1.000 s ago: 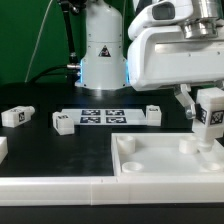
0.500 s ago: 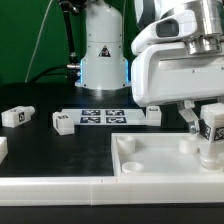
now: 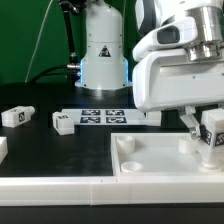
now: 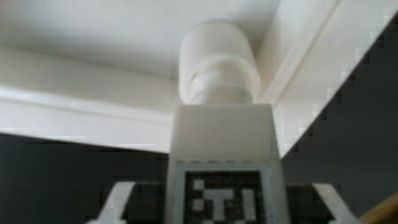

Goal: Assemble one leg

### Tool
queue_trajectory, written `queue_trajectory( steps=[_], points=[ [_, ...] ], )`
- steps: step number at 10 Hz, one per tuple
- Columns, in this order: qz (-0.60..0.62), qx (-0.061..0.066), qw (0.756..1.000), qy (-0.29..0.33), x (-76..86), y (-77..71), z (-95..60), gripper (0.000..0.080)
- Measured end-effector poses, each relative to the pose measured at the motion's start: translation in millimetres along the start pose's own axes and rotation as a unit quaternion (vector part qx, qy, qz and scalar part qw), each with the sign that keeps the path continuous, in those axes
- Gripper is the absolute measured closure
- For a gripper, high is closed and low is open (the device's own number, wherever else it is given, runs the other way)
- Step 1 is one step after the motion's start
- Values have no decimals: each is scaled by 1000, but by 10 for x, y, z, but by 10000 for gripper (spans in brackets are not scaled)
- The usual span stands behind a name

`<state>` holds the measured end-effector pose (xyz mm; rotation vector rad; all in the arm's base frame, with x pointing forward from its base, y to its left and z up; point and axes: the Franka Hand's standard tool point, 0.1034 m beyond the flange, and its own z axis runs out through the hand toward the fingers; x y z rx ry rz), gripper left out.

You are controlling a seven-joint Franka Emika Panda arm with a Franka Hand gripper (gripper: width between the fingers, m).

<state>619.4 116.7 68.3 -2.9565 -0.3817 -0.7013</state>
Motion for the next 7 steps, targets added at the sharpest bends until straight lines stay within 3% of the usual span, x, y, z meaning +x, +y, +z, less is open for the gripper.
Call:
queue_trajectory(
  steps=[7],
  points=[
    [2, -11, 999, 51, -79, -21, -7, 511]
  ],
)
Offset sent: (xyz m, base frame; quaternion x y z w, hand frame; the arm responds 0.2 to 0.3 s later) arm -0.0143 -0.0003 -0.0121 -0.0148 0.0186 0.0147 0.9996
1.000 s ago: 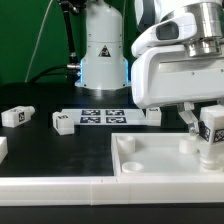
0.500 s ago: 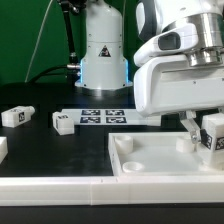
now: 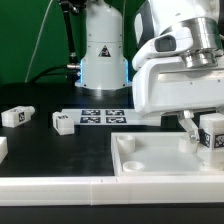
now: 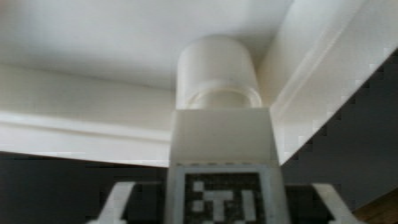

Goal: Assemble one leg

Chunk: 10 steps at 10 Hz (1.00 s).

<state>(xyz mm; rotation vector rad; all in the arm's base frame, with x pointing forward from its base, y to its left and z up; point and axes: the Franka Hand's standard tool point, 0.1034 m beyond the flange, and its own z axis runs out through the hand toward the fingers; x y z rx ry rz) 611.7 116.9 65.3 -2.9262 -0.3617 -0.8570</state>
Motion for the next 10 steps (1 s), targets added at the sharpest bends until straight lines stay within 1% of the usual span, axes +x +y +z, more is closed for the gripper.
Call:
queue_trajectory(
  steps=[3, 4, 5, 6, 7, 8, 10],
  points=[
    [0, 0, 1000, 0, 0, 1, 0, 510],
    [0, 0, 1000, 0, 0, 2, 0, 320],
    [0, 0, 1000, 0, 0, 2, 0, 188],
    [0, 0, 1000, 0, 0, 2, 0, 188],
    [0, 0, 1000, 0, 0, 2, 0, 161],
    [0, 0, 1000, 0, 0, 2, 0, 152],
    [0, 0, 1000, 0, 0, 2, 0, 152]
  ],
)
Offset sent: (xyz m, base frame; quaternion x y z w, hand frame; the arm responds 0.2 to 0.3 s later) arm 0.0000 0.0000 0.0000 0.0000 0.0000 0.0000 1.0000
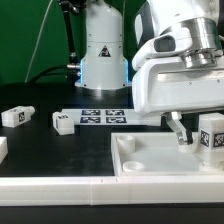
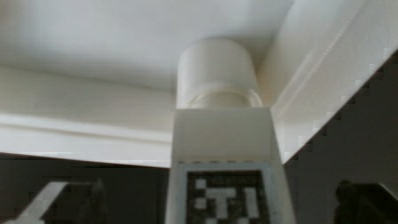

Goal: Assemble one leg

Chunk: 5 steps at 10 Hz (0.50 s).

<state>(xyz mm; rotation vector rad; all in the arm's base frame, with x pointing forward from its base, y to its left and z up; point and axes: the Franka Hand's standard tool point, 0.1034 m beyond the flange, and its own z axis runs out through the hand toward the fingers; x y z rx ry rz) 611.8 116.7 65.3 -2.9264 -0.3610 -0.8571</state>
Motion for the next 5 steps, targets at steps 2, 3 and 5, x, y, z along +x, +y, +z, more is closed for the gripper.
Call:
queue_trajectory(
  steps=[2, 3, 5],
  points=[
    [0, 1, 1000, -3, 15, 0, -12, 151],
    [0, 4, 1000, -19, 65, -6, -72, 151],
    [0, 8, 999, -38, 137, 5, -135, 151]
  ],
)
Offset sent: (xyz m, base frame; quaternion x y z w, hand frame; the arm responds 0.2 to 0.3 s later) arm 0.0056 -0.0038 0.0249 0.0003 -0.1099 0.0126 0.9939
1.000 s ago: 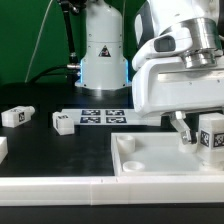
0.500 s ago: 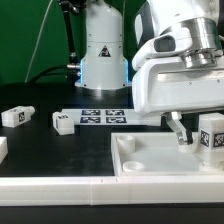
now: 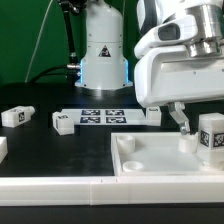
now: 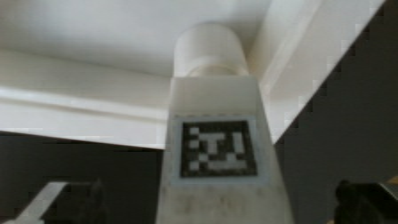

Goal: Assemble one leg

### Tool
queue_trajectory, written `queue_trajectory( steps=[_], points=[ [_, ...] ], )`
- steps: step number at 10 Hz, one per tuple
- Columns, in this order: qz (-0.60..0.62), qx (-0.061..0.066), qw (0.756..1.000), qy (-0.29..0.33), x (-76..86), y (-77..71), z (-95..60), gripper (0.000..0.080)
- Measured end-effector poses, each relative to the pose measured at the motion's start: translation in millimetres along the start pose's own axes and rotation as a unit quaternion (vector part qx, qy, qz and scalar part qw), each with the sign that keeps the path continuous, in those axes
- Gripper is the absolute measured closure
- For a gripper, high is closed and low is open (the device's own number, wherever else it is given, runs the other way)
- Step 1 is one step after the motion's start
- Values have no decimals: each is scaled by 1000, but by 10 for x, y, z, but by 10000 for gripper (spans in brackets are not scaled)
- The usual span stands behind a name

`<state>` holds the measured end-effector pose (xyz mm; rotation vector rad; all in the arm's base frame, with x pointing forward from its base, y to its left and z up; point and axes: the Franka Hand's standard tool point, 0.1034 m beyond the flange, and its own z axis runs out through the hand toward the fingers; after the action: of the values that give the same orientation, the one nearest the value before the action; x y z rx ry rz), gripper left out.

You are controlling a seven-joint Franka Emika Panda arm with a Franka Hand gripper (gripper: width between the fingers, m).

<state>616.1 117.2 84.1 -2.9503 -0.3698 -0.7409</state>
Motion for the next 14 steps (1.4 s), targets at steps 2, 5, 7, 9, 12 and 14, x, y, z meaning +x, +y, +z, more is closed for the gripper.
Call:
queue_trajectory(
  steps=[2, 5, 7, 9, 12, 14],
  points=[
    [5, 16, 997, -81, -75, -47, 35, 151],
    [10, 40, 977, -210, -52, -48, 7, 151],
    [3, 51, 961, -270, 31, -37, 23, 151],
    [4, 49, 965, -259, 43, -31, 46, 165],
    [4, 48, 965, -259, 38, -14, 49, 502],
    [9, 47, 965, -260, 34, 2, 51, 502]
  ],
)
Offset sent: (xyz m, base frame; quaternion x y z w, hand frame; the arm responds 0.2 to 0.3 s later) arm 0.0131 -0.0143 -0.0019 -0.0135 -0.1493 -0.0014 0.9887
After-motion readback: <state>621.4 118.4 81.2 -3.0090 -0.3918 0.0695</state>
